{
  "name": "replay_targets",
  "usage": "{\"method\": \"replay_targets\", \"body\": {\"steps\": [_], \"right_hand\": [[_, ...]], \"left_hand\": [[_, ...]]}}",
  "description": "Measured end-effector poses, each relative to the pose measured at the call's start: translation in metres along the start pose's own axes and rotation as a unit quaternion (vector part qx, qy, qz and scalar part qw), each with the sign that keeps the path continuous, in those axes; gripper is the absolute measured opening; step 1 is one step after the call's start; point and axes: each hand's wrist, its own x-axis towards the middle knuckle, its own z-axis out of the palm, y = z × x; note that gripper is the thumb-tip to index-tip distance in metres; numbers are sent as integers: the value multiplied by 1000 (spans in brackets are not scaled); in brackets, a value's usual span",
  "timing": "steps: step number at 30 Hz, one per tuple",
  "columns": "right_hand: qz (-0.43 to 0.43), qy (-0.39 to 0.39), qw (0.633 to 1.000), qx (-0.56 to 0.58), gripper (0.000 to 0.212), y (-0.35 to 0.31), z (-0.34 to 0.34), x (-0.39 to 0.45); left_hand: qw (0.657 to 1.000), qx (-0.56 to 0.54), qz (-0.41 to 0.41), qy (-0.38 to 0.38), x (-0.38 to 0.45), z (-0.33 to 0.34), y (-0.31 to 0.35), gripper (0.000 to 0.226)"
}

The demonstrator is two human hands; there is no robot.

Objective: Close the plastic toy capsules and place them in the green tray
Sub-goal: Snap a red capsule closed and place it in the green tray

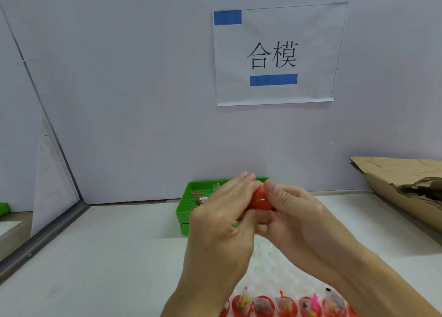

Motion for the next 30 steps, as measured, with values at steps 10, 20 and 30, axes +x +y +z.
{"method": "replay_targets", "body": {"steps": [10, 20, 30], "right_hand": [[10, -12, 1000, -2, 45, 0, -13, -2], [84, -152, 972, 158, 49, -12, -16, -9], [84, -129, 987, -40, 49, -15, -25, -8]], "left_hand": [[965, -156, -175, -114, 4, -10, 2, 56], [854, -417, -238, -199, 14, -24, 2, 70], [933, -198, -170, -247, 20, -34, 4, 29]]}}
